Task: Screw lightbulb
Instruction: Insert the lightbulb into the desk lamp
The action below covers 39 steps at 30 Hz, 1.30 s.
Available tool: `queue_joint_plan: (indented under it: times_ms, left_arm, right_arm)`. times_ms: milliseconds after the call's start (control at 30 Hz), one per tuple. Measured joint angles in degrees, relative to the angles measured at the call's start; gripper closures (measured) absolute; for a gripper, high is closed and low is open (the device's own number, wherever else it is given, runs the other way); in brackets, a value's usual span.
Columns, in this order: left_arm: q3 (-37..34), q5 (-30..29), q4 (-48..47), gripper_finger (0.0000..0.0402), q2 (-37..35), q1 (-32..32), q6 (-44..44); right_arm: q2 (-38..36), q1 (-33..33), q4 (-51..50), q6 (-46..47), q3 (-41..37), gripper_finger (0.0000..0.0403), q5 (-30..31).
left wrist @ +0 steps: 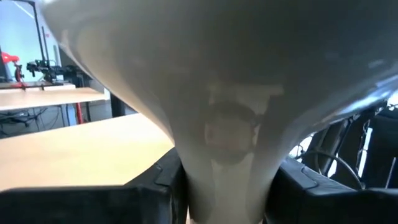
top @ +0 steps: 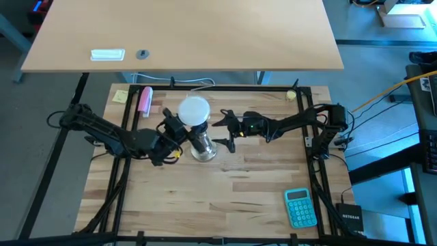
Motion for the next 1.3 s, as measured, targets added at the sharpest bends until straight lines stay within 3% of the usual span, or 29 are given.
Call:
queue_joint_plan:
  times_ms: [233, 533, 733, 1067, 1300]
  left_arm:
    - [0.2, 0.5, -9.4, 0.0268, -0.2, 1.6, -8.4]
    - [0.2, 0.5, -10.5, 0.0266, -0.2, 1.5, -7.7]
    - [0.2, 0.5, -10.8, 0.0266, -0.1, 1.5, -7.0]
    - [0.1, 0.5, -11.0, 0.0266, -0.1, 1.6, -6.7]
    - [0.1, 0.6, -10.8, 0.0266, -0.1, 1.6, -6.3]
  right_arm:
    - [0.0, 0.0, -1.1, -0.4, 0.0, 0.0068, 0.1]
    - [0.0, 0.0, -1.2, -0.4, 0.0, 0.0068, 0.1]
    - [0.9, 0.0, -1.5, 0.7, 0.0, 0.0068, -5.2]
    - [11.8, 3.6, 3.2, -0.4, 4.7, 0.0068, -5.9]
    - [18.4, 4.9, 7.9, -0.1, 9.8, 0.0068, -0.8]
